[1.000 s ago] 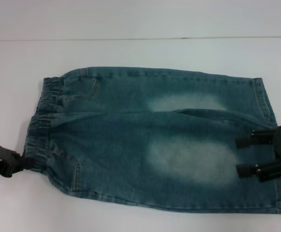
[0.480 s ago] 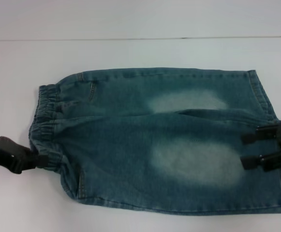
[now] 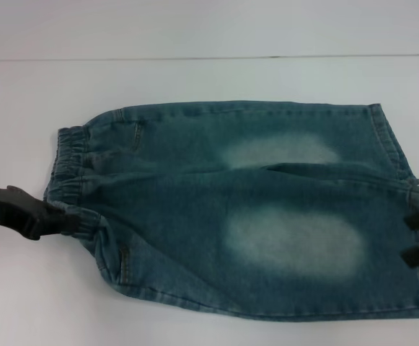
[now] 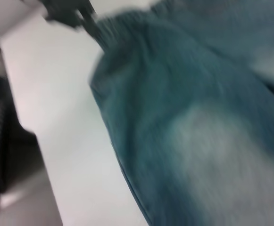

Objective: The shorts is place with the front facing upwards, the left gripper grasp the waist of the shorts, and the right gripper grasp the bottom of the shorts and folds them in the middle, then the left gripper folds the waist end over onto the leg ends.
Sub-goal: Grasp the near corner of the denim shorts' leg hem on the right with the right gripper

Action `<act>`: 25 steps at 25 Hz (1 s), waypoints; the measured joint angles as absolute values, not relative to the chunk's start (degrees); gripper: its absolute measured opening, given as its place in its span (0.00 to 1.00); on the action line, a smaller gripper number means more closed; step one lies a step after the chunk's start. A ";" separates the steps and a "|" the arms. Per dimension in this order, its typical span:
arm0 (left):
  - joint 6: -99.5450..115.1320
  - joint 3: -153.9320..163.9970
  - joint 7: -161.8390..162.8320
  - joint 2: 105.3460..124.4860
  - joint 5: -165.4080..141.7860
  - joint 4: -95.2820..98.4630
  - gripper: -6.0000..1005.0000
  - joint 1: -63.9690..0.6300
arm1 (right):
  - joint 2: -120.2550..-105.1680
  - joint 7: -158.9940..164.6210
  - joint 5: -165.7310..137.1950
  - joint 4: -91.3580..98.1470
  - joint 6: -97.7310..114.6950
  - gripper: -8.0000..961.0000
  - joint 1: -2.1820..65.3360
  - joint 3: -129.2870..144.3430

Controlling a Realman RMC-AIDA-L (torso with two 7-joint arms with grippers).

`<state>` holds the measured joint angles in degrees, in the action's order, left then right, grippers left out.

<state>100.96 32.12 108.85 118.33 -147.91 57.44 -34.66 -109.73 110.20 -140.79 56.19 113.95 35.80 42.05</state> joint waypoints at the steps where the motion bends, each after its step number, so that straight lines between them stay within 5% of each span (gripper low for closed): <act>1: 100.83 32.22 109.12 118.20 -147.92 57.34 0.04 -34.69 | -109.75 110.28 -142.27 56.18 113.94 0.99 36.08 42.10; 25: 100.49 32.42 110.98 118.21 -148.19 57.13 0.05 -35.51 | -110.60 111.10 -160.24 49.58 113.46 0.99 37.75 45.45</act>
<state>100.49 32.42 110.98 118.21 -148.19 57.13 -35.51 -110.60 111.10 -160.24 49.58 113.46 37.75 45.45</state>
